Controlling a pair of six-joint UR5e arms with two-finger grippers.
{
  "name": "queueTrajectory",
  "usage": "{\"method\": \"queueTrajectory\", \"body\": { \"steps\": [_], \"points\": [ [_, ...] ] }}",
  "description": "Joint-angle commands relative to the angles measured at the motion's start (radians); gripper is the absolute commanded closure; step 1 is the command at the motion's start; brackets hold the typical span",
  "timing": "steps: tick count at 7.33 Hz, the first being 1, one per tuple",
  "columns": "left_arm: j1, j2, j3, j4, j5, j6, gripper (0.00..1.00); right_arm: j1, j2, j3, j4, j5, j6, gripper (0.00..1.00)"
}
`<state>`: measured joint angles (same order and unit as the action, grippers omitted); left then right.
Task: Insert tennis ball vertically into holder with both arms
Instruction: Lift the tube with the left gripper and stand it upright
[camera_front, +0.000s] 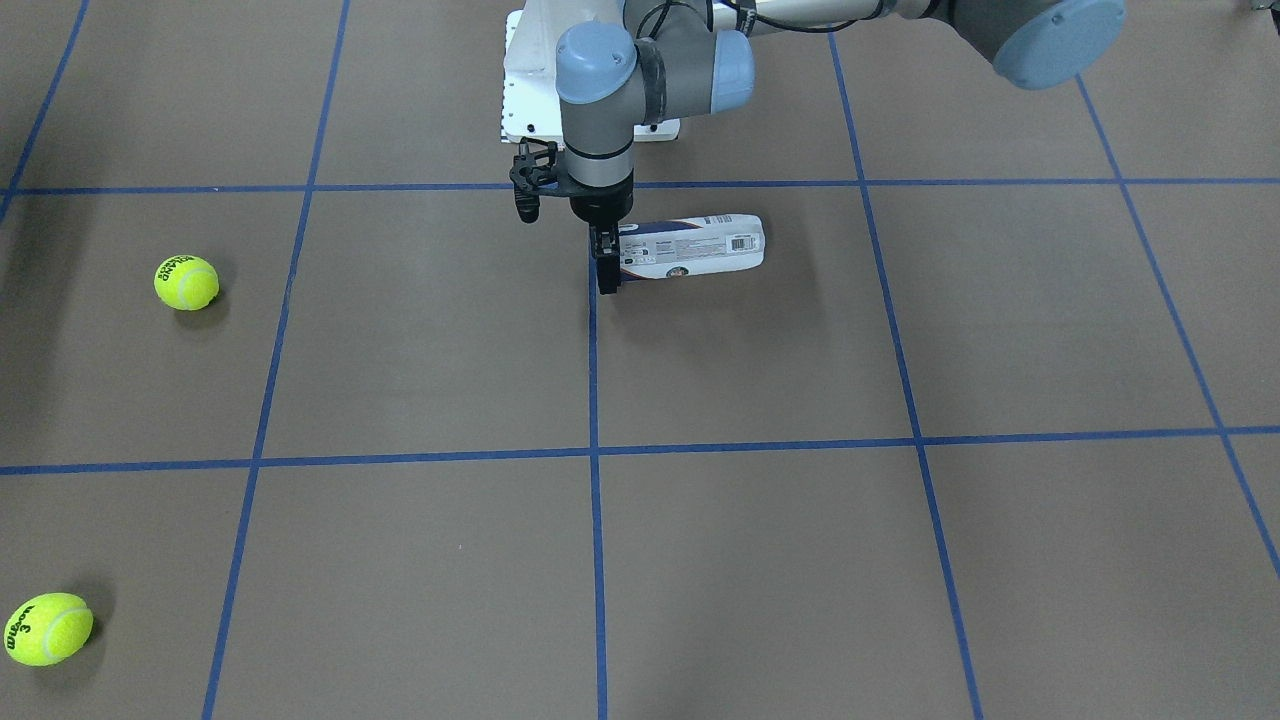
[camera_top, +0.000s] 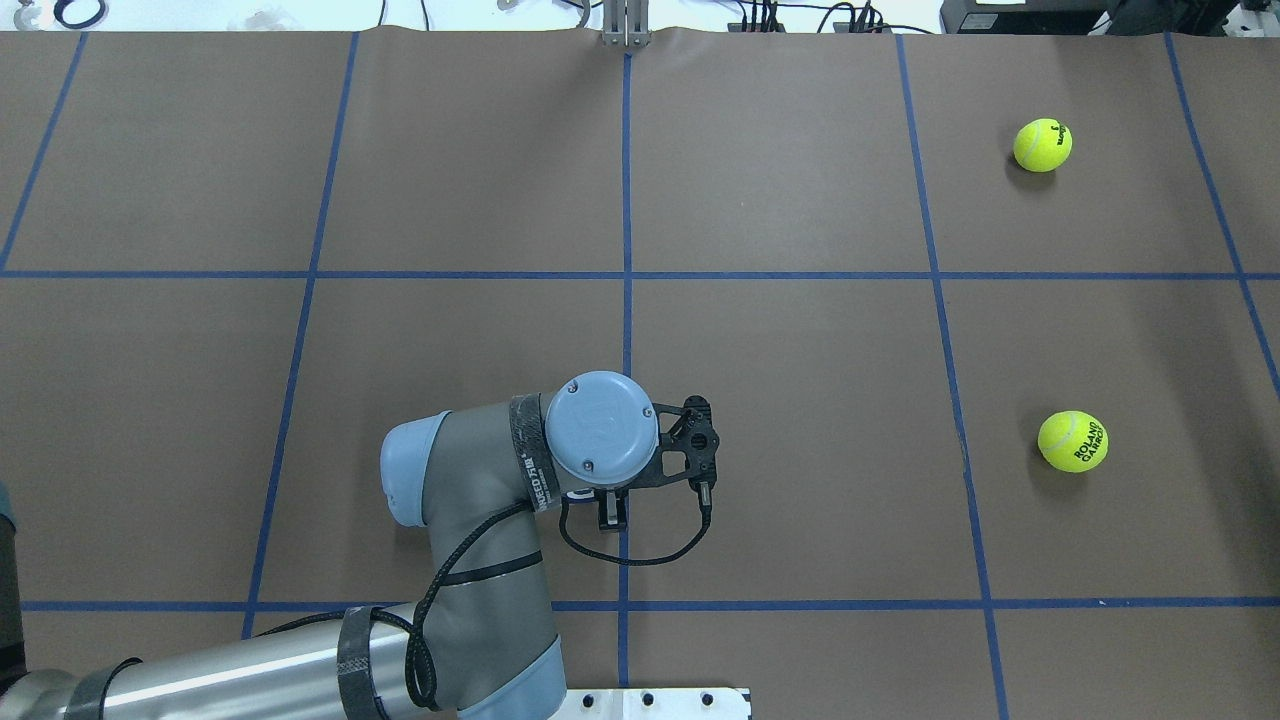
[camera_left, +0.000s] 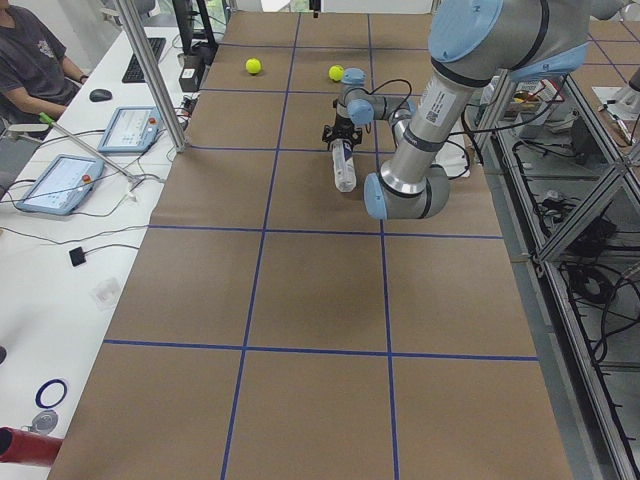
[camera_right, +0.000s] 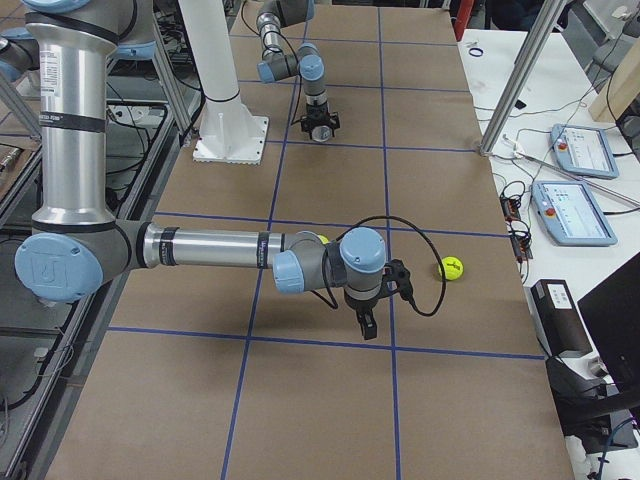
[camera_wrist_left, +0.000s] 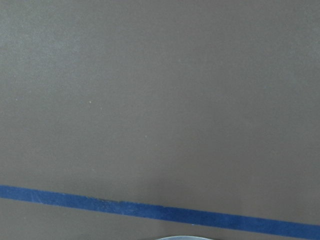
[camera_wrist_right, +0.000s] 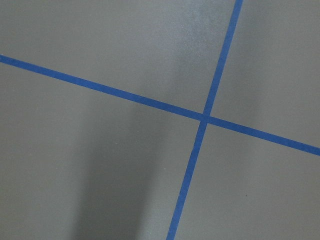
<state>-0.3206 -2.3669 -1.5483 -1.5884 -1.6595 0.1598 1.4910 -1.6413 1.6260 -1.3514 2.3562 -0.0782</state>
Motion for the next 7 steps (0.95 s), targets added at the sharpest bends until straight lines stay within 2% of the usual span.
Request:
{"method": "queueTrajectory", "body": {
  "steps": [1,3,5,6,7],
  "points": [
    [0.0,-0.002,-0.001,-0.001,0.001,0.001,0.16,0.0,0.0,0.0,0.0,0.0,0.0,0.0],
    [-0.009,-0.003,-0.025,-0.002,0.001,-0.003,0.2,0.0,0.0,0.002,0.002,0.0,0.0,0.0],
    [-0.053,-0.003,-0.134,-0.004,0.001,-0.042,0.2,0.0,0.003,0.003,0.002,0.0,0.0,0.0],
    [-0.101,-0.003,-0.188,-0.072,0.001,-0.046,0.2,0.0,0.005,0.003,0.002,0.014,0.002,0.0],
    [-0.15,-0.003,-0.197,-0.159,0.003,-0.112,0.2,0.0,0.005,0.003,0.011,0.041,0.002,0.0]
  ]
}}
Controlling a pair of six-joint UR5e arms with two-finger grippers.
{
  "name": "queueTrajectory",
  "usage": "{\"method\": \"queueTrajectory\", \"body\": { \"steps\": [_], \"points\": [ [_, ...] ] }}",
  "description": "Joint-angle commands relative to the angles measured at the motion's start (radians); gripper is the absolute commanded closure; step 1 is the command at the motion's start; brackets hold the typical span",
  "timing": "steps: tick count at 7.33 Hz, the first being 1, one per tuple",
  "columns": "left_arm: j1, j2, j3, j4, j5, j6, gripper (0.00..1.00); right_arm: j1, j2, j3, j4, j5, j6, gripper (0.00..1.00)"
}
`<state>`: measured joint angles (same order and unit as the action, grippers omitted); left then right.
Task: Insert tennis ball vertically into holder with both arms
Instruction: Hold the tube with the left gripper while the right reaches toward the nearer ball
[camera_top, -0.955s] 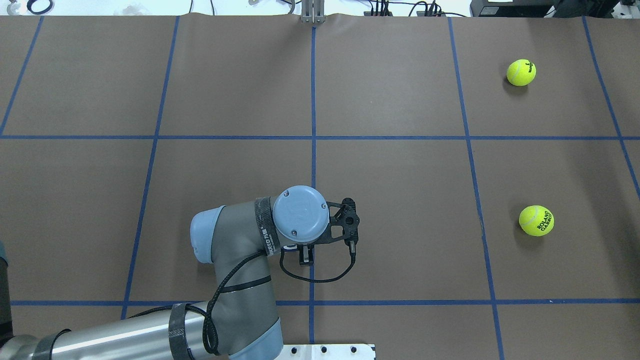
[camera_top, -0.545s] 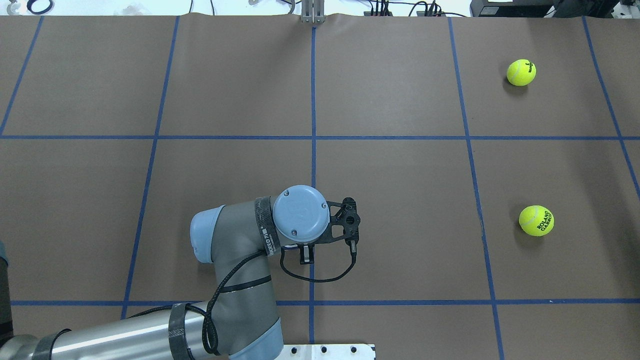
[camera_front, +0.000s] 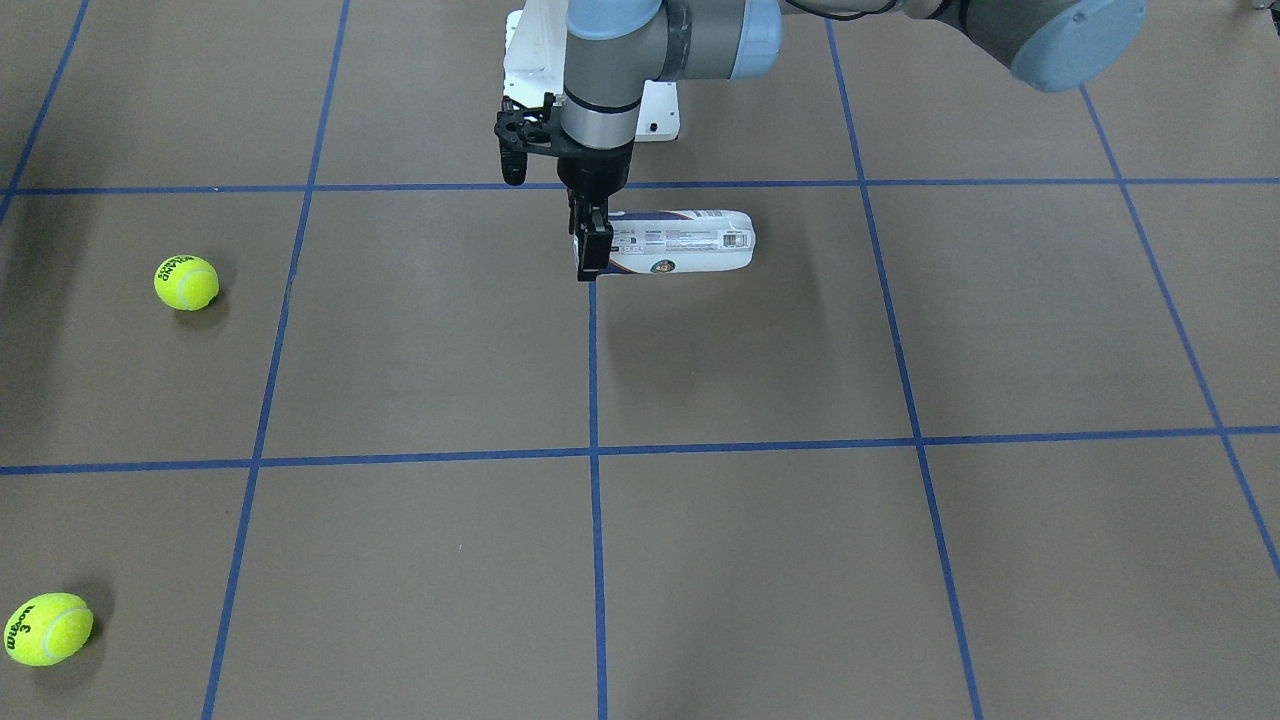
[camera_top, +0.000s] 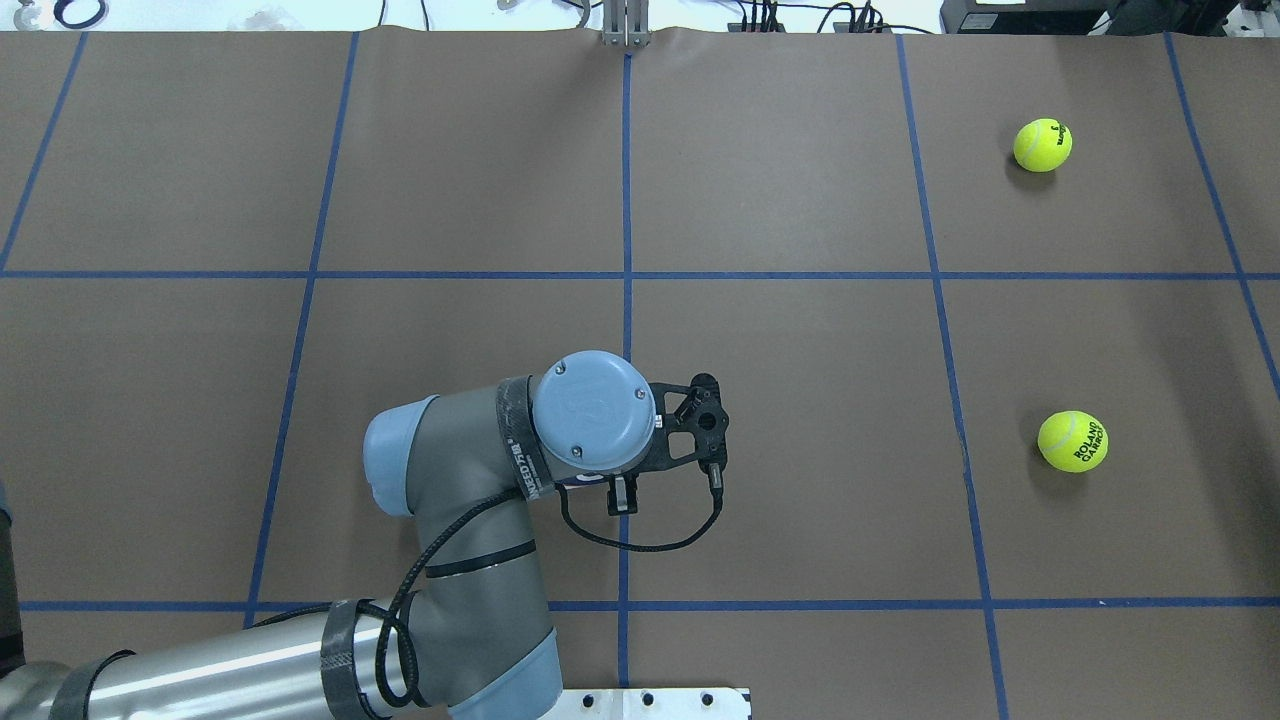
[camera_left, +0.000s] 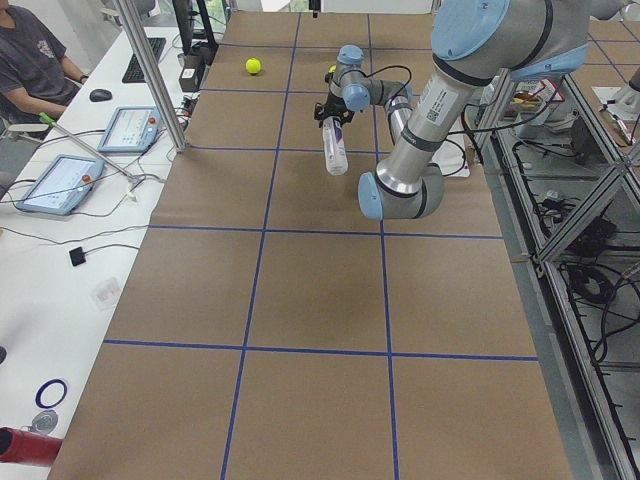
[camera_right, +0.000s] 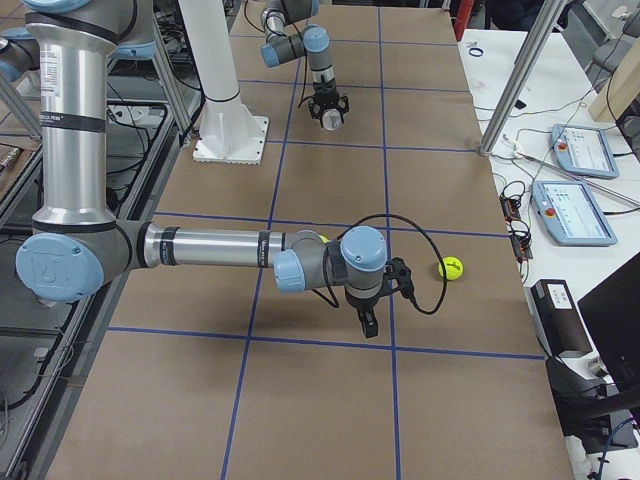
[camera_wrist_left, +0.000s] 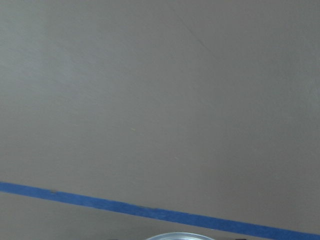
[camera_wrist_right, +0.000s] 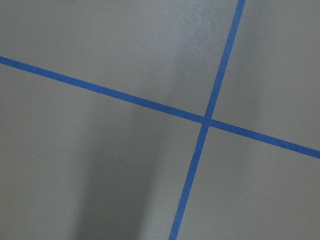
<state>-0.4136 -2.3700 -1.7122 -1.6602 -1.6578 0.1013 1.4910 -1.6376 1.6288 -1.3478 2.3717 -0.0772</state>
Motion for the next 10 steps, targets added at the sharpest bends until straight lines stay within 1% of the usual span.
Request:
{"method": "queueTrajectory", "body": {
  "steps": [1,2,3,4,5,6,7,9,10],
  "points": [
    [-0.101,0.0,-0.032,-0.23,0.001,-0.133,0.2,0.0,0.001,-0.003,0.041,0.026,0.002,0.0],
    [-0.137,0.0,-0.026,-0.341,0.006,-0.202,0.2,0.0,0.004,-0.001,0.042,0.026,0.002,0.0],
    [-0.151,0.0,0.009,-0.462,0.022,-0.253,0.21,0.0,0.007,-0.001,0.042,0.044,0.002,0.0],
    [-0.152,0.002,0.079,-0.657,0.071,-0.318,0.22,0.0,0.009,-0.003,0.045,0.072,0.002,0.0],
    [-0.149,0.0,0.151,-0.828,0.087,-0.381,0.22,-0.002,0.007,-0.01,0.061,0.102,0.002,0.0],
    [-0.145,0.002,0.193,-1.0,0.155,-0.434,0.22,-0.002,0.007,-0.012,0.059,0.122,0.004,0.0],
    [-0.142,0.002,0.25,-1.139,0.177,-0.486,0.21,-0.002,0.007,-0.012,0.061,0.126,0.004,0.01],
    [-0.143,0.003,0.331,-1.306,0.177,-0.492,0.22,-0.03,0.018,-0.003,0.062,0.146,0.005,0.01],
    [-0.139,0.018,0.371,-1.398,0.177,-0.491,0.22,-0.073,0.047,0.0,0.064,0.147,0.057,0.02]
  ]
}}
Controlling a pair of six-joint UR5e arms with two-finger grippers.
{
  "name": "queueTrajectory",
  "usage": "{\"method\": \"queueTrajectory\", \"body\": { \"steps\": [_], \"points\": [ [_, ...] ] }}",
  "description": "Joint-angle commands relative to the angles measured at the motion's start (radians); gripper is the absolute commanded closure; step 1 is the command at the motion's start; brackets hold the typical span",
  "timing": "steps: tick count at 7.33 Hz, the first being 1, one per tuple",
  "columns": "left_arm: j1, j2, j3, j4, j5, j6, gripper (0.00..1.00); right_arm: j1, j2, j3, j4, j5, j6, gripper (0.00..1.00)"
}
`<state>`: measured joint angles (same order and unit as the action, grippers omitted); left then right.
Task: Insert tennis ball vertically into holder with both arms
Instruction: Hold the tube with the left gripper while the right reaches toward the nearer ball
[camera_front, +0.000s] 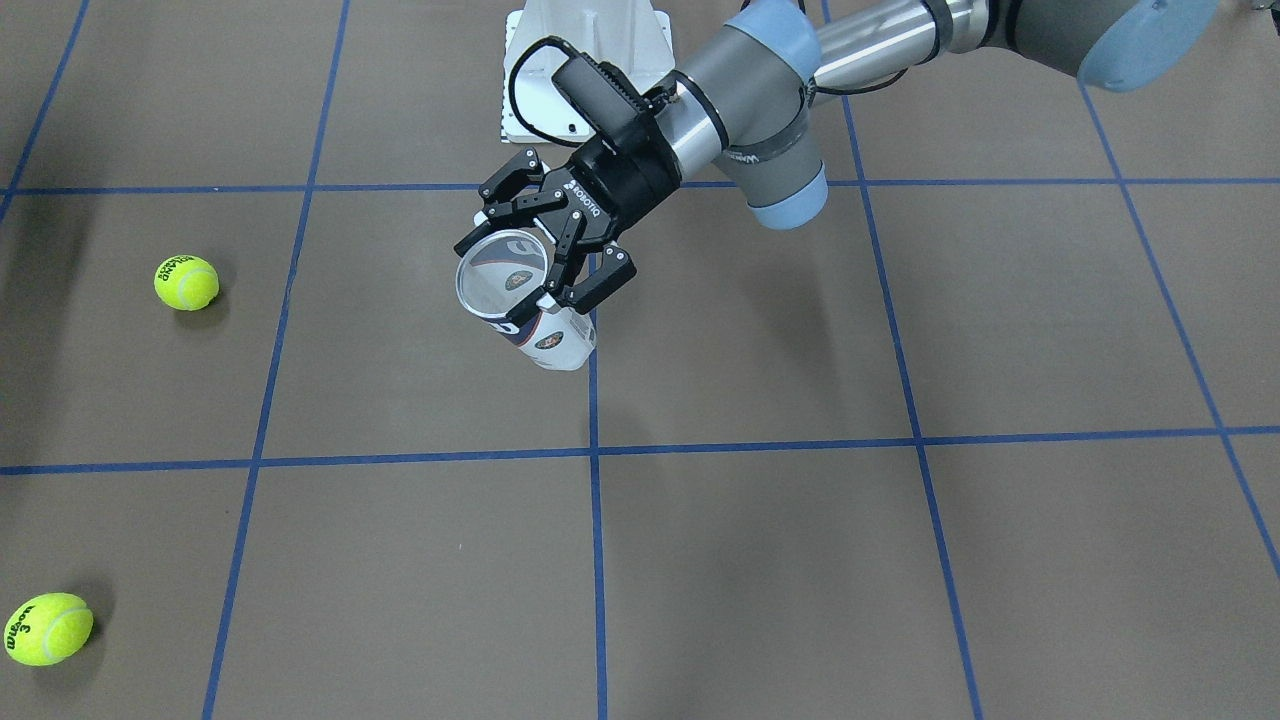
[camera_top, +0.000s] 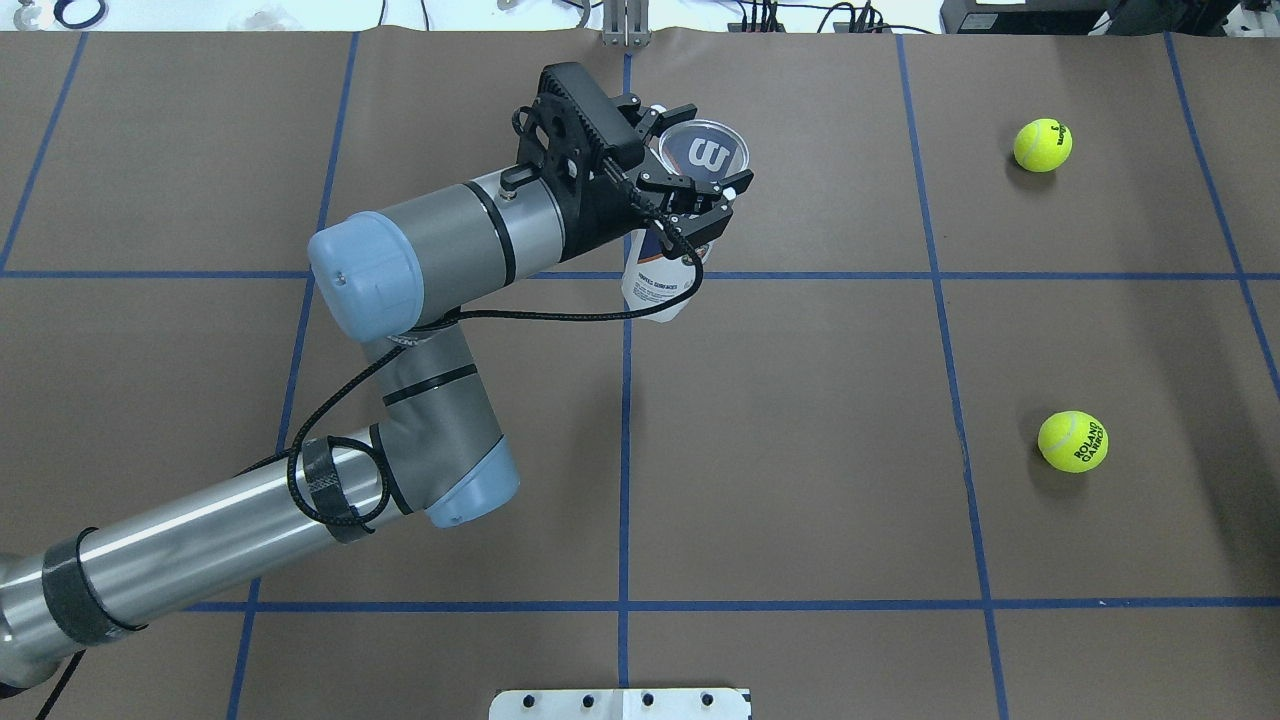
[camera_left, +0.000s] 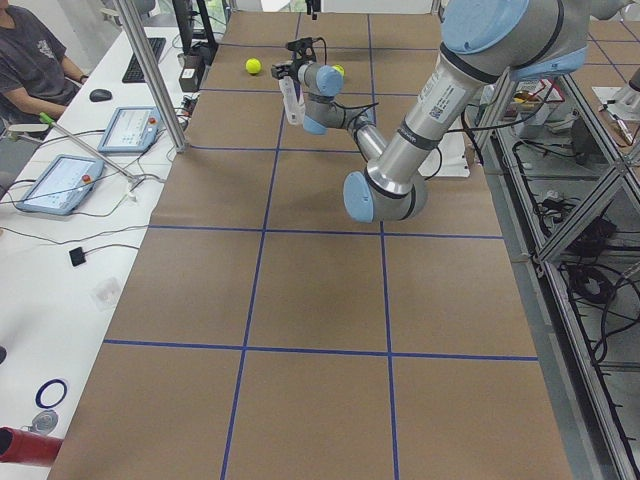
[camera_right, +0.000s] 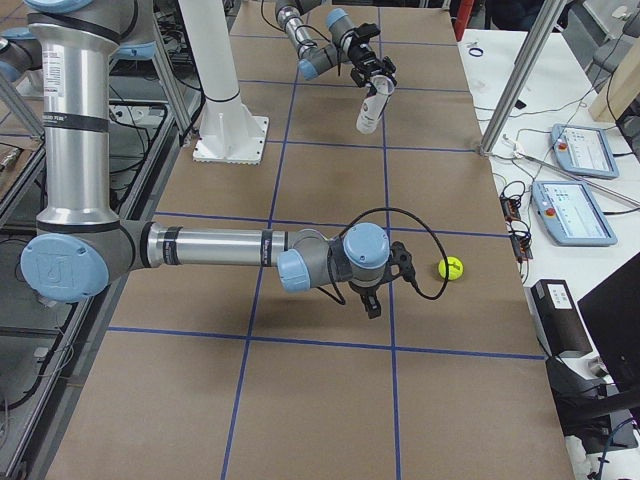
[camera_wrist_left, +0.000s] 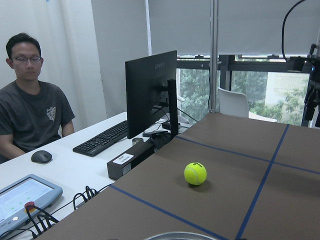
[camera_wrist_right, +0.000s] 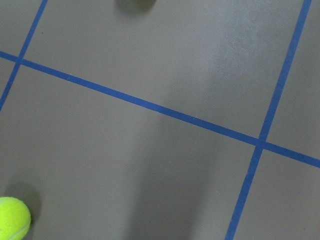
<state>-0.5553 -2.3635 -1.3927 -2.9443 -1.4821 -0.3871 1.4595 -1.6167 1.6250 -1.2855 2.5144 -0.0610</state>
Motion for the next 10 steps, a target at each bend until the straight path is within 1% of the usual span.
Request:
{"method": "queueTrajectory", "body": {
  "steps": [1,2,3,4,5,6,8,10],
  "points": [
    [0.005,0.044,0.072,-0.198,0.002,-0.001,0.23,-0.109,0.059,0.053,0.0,-0.015,0.199,0.02],
    [0.012,0.065,0.083,-0.261,0.003,0.004,0.23,-0.163,0.069,0.097,-0.002,-0.075,0.31,0.02],
    [0.014,0.073,0.098,-0.3,0.003,0.008,0.23,-0.198,0.067,0.139,-0.002,-0.103,0.358,0.02],
    [0.027,0.098,0.109,-0.347,0.003,0.011,0.23,-0.223,0.066,0.154,-0.003,-0.117,0.378,0.02],
    [0.072,0.101,0.118,-0.396,0.061,0.013,0.23,-0.294,0.072,0.185,-0.003,-0.165,0.447,0.02],
    [0.096,0.102,0.124,-0.419,0.118,0.023,0.23,-0.351,0.092,0.205,-0.008,-0.214,0.539,0.02],
    [0.13,0.096,0.139,-0.429,0.126,0.076,0.25,-0.383,0.081,0.217,-0.012,-0.216,0.547,0.02],
    [0.143,0.102,0.146,-0.455,0.126,0.106,0.23,-0.424,0.052,0.242,-0.014,-0.218,0.547,0.02]
  ]
}}
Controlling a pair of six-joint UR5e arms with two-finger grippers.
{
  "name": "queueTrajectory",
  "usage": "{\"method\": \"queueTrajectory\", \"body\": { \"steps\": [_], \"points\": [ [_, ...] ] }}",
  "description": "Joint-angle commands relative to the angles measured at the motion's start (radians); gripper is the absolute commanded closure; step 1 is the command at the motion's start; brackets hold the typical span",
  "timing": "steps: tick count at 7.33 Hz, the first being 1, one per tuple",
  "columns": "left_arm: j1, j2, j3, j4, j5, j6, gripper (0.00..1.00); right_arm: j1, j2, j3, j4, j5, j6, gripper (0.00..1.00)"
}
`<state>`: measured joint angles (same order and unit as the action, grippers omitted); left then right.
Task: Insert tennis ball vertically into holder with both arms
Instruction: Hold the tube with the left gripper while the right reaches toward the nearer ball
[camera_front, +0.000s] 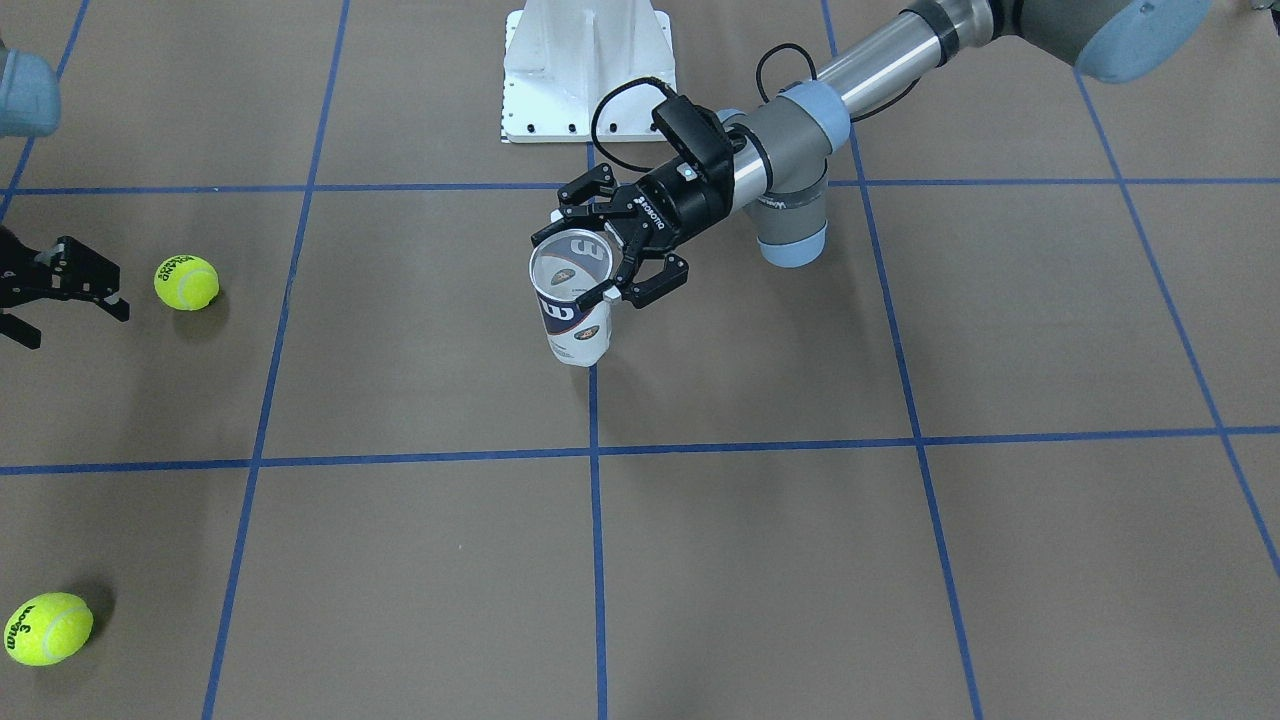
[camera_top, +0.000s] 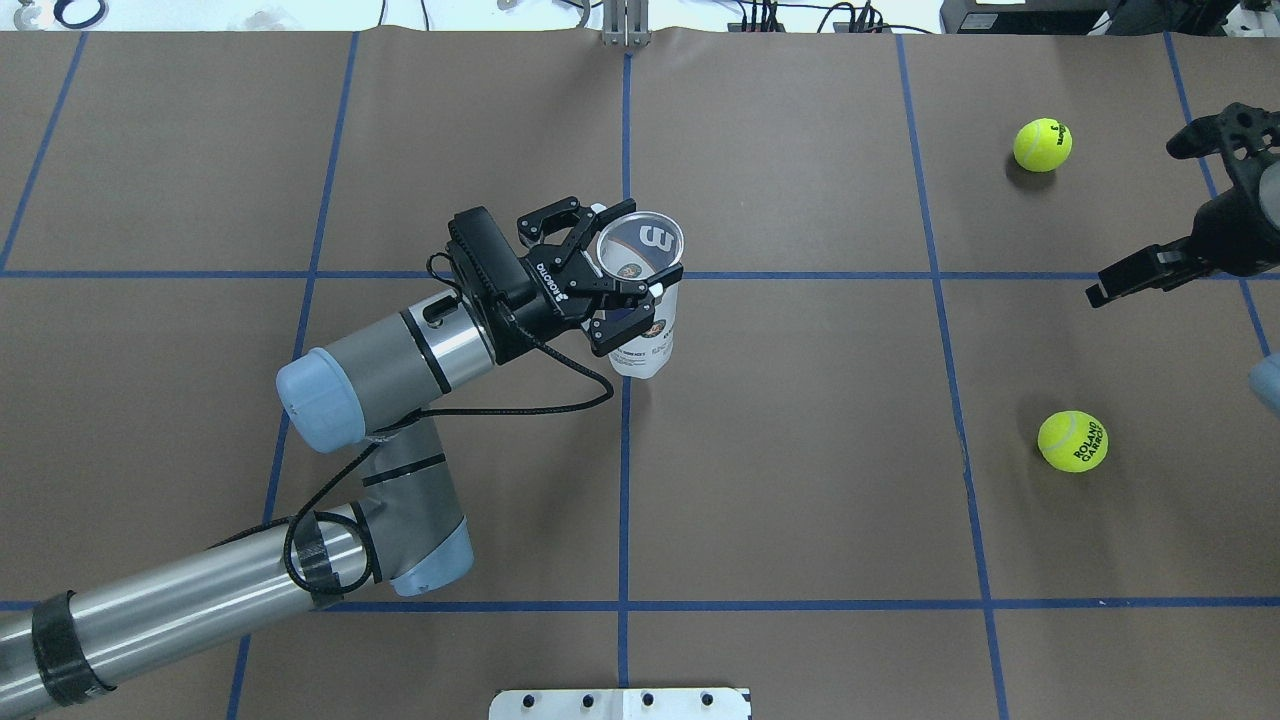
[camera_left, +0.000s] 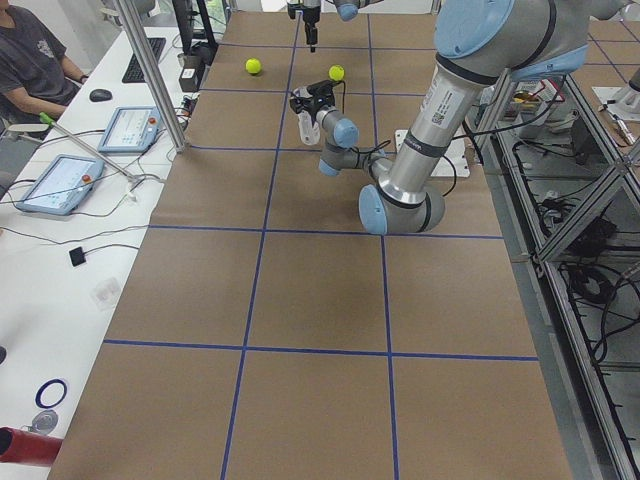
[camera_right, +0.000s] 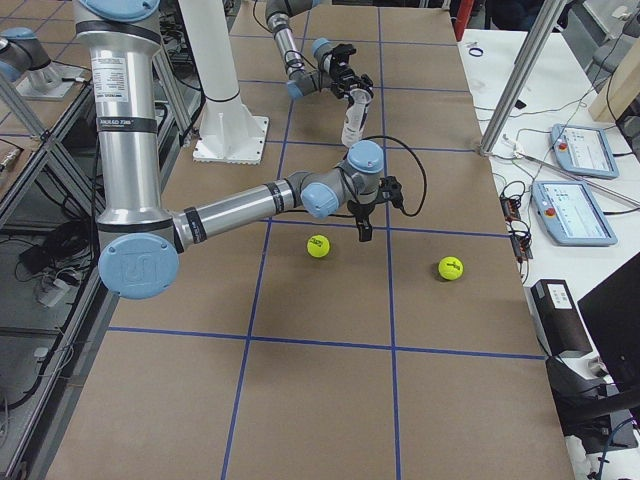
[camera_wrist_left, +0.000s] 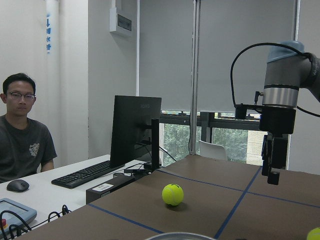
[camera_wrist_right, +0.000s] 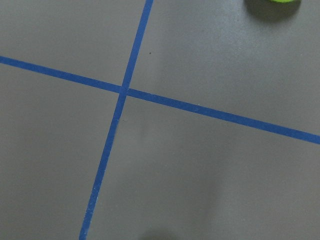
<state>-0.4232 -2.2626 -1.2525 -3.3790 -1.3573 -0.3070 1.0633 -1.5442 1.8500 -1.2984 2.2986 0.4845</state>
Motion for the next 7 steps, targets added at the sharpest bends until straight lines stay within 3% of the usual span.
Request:
{"method": "queueTrajectory", "body": {
  "steps": [1,3,4,7],
  "points": [
    [0.033,0.0,0.015,-0.049,0.001,0.055,0.2,-0.043,-0.049,0.038,-0.002,-0.002,0.002,0.02],
    [0.035,0.0,0.019,-0.049,0.001,0.059,0.17,-0.112,-0.077,0.029,-0.001,-0.017,0.035,0.02],
    [0.038,0.0,0.019,-0.051,0.001,0.059,0.17,-0.19,-0.074,0.029,0.007,-0.086,0.145,0.02],
    [0.038,0.002,0.021,-0.049,0.001,0.06,0.17,-0.226,-0.089,0.022,0.01,-0.126,0.157,0.02]
  ]
}}
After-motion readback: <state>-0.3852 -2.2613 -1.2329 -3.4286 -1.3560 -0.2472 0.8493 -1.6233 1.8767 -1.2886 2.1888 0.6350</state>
